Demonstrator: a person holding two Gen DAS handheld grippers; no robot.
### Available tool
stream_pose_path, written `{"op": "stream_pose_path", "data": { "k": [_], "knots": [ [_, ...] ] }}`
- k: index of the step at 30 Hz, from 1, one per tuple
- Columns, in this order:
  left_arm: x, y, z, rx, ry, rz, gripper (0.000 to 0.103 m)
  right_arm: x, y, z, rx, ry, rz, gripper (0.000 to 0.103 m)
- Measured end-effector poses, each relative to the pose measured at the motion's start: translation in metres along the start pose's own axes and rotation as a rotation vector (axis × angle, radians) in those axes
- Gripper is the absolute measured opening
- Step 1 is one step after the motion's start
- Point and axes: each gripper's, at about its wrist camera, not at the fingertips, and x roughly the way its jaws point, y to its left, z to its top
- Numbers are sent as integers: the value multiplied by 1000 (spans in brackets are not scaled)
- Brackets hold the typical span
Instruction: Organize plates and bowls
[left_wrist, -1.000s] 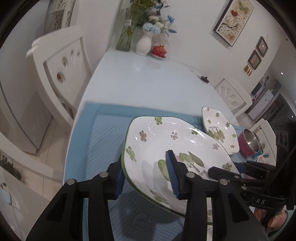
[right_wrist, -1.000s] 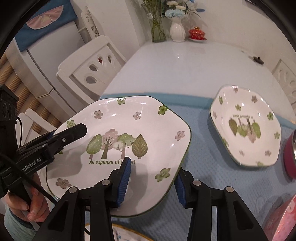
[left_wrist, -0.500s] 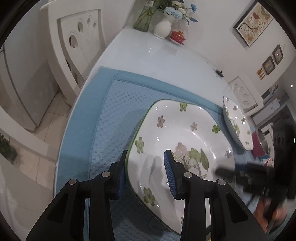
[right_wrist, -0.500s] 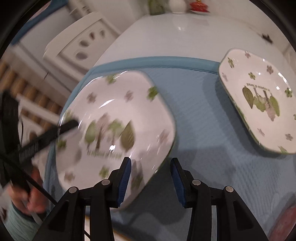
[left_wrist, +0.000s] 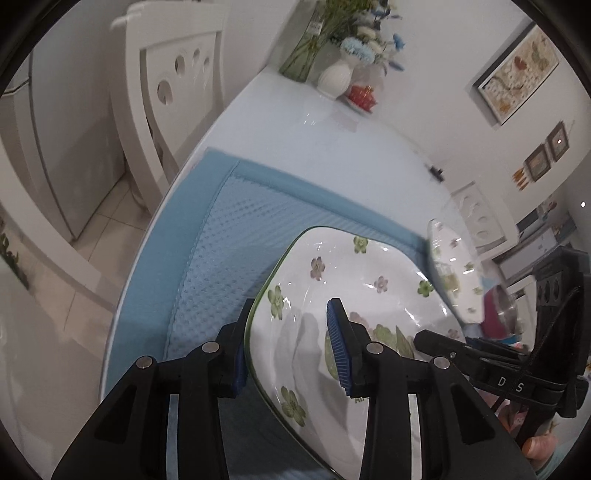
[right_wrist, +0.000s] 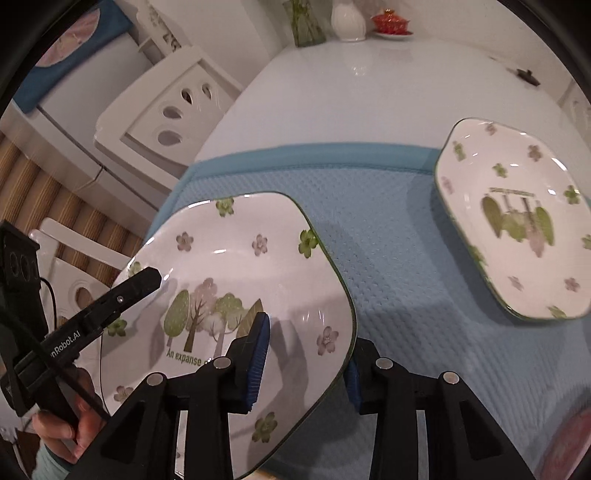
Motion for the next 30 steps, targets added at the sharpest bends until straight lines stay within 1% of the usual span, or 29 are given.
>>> {"op": "stream_pose_path", "data": {
  "k": [4,8,12,15,18,22,27,30],
  "knots": [
    [-33,-15,-3,13,-53,-10,33,-33,12,-7,-8,-45,-6,36],
    [-65,-32,-14,39,-84,-10,33,-68,22,-24,-3,-82,-3,36],
    [-93,-46,-32,75,-98,-1,33,-94,23,-48,-3,-97,6,36],
    [-112,-53,-52,73,-105,10,33,-111,19,-77,-5,-89,15,36],
    [-125,-58,-77,53,-101,20,33,-114,14,-101,-3,-64,25,36],
    [-132,-59,-110,34,-79,33,33,-116,2,-140,3,-20,30,36],
    [-129,-58,-145,27,-33,48,33,-106,-14,-177,32,31,31,36],
    [-122,-54,-160,31,-16,62,33,-98,-18,-192,35,54,19,36]
  ]
}}
